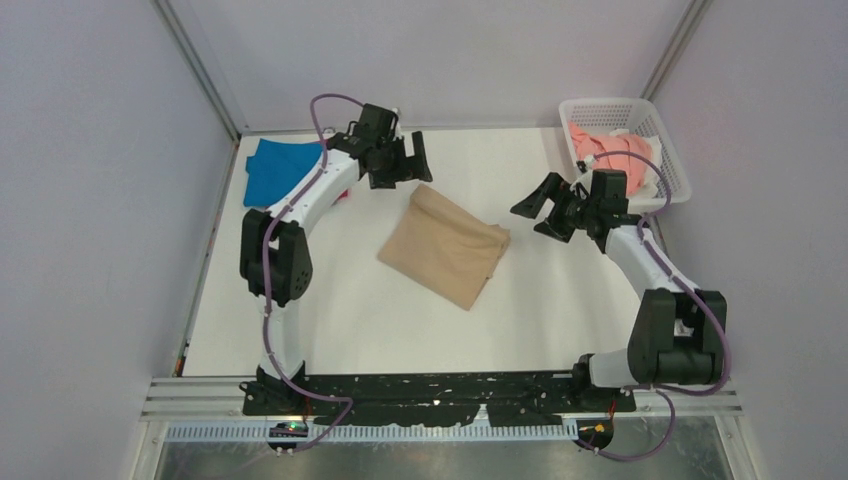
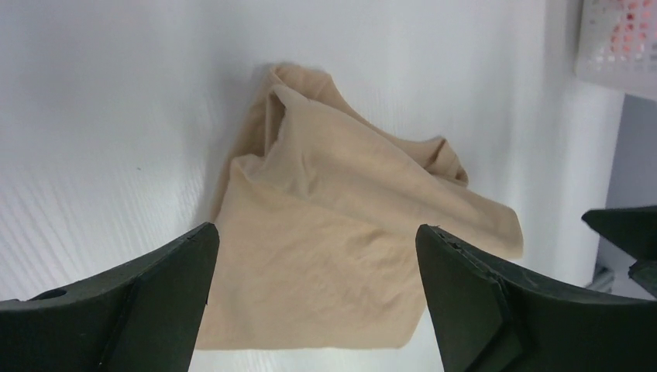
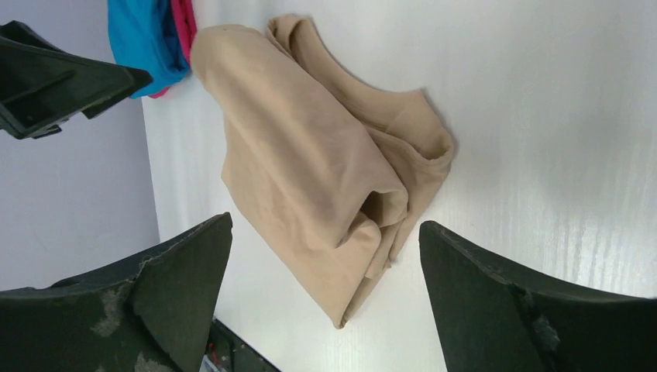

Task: Fold and stack the t-shirts
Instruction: Fold the long partially folded tshirt into a neat square

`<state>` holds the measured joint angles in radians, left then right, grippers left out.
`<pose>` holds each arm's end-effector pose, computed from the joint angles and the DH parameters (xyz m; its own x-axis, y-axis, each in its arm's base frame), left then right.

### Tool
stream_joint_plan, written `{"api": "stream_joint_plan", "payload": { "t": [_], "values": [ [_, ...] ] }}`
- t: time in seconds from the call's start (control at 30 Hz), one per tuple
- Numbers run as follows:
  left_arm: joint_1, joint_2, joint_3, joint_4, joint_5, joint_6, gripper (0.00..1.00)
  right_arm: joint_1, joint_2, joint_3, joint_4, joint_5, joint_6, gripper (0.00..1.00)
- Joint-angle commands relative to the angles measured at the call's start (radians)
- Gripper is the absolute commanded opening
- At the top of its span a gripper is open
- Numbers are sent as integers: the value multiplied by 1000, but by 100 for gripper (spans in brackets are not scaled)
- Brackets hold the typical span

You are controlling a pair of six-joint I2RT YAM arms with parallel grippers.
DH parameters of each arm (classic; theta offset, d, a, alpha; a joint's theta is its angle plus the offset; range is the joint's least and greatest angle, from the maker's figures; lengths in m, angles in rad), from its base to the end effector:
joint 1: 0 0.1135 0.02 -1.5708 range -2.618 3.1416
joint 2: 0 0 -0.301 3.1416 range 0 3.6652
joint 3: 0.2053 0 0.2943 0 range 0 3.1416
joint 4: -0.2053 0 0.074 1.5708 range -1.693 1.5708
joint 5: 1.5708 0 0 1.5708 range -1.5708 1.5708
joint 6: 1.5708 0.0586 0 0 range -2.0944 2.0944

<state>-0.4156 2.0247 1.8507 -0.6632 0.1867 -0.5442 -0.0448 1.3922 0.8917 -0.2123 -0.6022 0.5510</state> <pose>0.4844 -0.2256 0.2955 -0.8456 -0.1829 -0.5014 0.0849 0.8814 -0.4646 0.3418 0.0179 0.2441 -0.7614 0.4660 -0.4506 0.0087 0.7024 0.7117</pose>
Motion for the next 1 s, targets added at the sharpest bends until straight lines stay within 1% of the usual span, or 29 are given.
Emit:
{"api": "stream_joint_plan", "payload": {
  "t": [0.0,0.07,0.1,0.17,0.2,0.27,0.33,0.43,0.57,0.67,0.77,0.9,0.97],
  "values": [
    [2,-109,-88,65,214,60,100,62,-136,-8,-53,61,-120,95],
    [-5,-114,-127,110,289,60,100,145,-154,-8,-64,56,-151,95],
    [-9,-109,-138,127,315,62,100,162,-152,-12,-54,37,-139,95],
    [-18,-88,-145,130,344,62,100,211,-133,-37,19,-6,-85,95],
    [-21,-75,-145,130,362,61,100,237,-121,-55,89,-18,-64,95],
    [-23,-39,-134,140,376,52,100,278,-59,-50,134,-20,-27,95],
    [-22,6,-95,136,385,43,100,304,2,-21,128,10,-34,95],
    [-23,82,-19,132,391,24,100,308,74,16,128,28,-34,95],
    [-23,188,125,87,356,4,100,286,136,51,147,123,-34,95],
    [-23,261,203,73,329,-10,100,263,181,59,175,187,-30,95],
    [-23,331,271,61,314,-27,100,239,258,62,204,158,-6,95],
    [-23,424,376,-34,285,-48,100,226,365,69,252,97,22,95],
    [-23,433,365,-67,276,-55,100,221,409,78,255,85,29,95]
  ]
}}
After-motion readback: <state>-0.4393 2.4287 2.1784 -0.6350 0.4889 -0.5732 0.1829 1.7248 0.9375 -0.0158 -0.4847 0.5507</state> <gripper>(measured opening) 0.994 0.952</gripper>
